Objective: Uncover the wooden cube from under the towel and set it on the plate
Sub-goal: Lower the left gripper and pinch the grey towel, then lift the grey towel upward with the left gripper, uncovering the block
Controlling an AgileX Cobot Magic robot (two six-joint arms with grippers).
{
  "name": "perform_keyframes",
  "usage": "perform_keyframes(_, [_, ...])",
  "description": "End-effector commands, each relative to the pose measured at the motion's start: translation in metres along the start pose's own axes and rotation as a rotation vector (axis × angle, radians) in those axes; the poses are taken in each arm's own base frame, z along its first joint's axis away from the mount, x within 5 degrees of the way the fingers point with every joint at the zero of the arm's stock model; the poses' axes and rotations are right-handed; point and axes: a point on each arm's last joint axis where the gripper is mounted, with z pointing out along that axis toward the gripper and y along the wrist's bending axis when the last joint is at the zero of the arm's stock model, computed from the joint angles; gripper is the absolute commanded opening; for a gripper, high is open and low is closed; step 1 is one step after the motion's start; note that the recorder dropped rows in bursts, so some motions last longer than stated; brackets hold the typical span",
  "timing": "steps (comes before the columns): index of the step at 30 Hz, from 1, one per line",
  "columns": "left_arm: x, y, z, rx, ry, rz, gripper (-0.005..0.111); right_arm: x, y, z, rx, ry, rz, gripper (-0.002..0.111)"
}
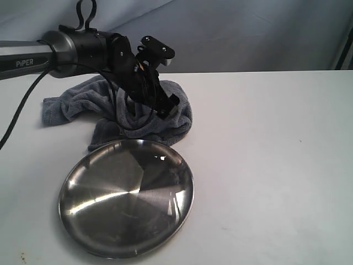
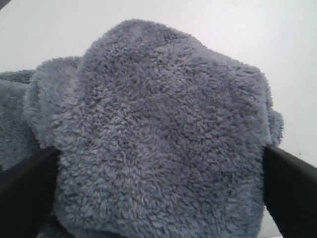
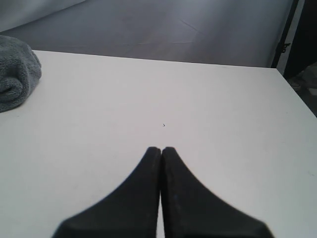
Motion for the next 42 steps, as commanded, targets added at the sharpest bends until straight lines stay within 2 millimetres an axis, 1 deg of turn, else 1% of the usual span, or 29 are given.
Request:
perform_keyframes(1, [0.000, 0.001, 0.005, -0.002, -0.005, -0.027, 0.104, 0.001, 0.000, 0.000, -0.003, -0.001, 0.006, 0.000])
perform_keyframes(4, [0.007, -0.001, 0.015, 0.008, 0.027, -0.028, 0.104, 0.001, 0.000, 0.000, -0.003, -0.001, 0.006, 0.000])
perform_keyframes(7, [0.011, -0.001, 0.021, 0.012, 0.054, -0.020, 0.104, 0.001, 0.000, 0.000, -0.003, -0.001, 0.006, 0.000])
perform_keyframes(13, [0.012, -0.002, 0.019, 0.018, 0.069, -0.020, 0.104, 0.001, 0.000, 0.000, -0.003, -0.001, 0.006, 0.000])
perform_keyframes(14, [0.017, 0.000, 0.019, 0.002, 0.119, 0.035, 0.104, 0.001, 0.000, 0.000, -0.003, -0.001, 0.006, 0.000])
perform_keyframes(17, [0.026, 0.002, 0.012, -0.015, 0.237, 0.104, 0.104, 0.001, 0.000, 0.000, -0.003, -0.001, 0.006, 0.000])
perform_keyframes(21, [0.026, 0.003, 0.012, -0.022, 0.240, 0.103, 0.103, 0.001, 0.000, 0.000, -0.003, -0.001, 0.006, 0.000])
perform_keyframes(22, [0.026, 0.003, 0.012, -0.023, 0.239, 0.103, 0.099, 0.001, 0.000, 0.000, -0.003, -0.001, 0.006, 0.000])
perform_keyframes(24, [0.027, 0.003, 0.012, -0.023, 0.250, 0.120, 0.077, 0.001, 0.000, 0.000, -0.003, -0.001, 0.006, 0.000])
perform_keyframes(25, [0.028, 0.004, 0.012, -0.023, 0.261, 0.125, 0.060, 0.001, 0.000, 0.000, -0.003, -0.001, 0.006, 0.000])
perform_keyframes(27, [0.029, 0.003, 0.011, -0.017, 0.274, 0.137, 0.039, 0.001, 0.000, 0.000, -0.003, -0.001, 0.006, 0.000])
perform_keyframes(31, [0.032, 0.002, 0.010, 0.000, 0.313, 0.161, 0.004, 0.001, 0.000, 0.000, -0.003, -0.001, 0.006, 0.000])
perform_keyframes(32, [0.033, 0.002, 0.010, 0.007, 0.327, 0.178, 0.000, 0.001, 0.000, 0.000, -0.003, -0.001, 0.006, 0.000])
perform_keyframes(39, [0.038, -0.001, 0.008, 0.032, 0.386, 0.178, 0.000, 0.001, 0.000, 0.000, -0.003, -0.001, 0.006, 0.000])
perform_keyframes(42, [0.033, -0.006, 0.001, 0.053, 0.364, 0.208, 0.000, 0.001, 0.000, 0.000, -0.003, -0.001, 0.006, 0.000])
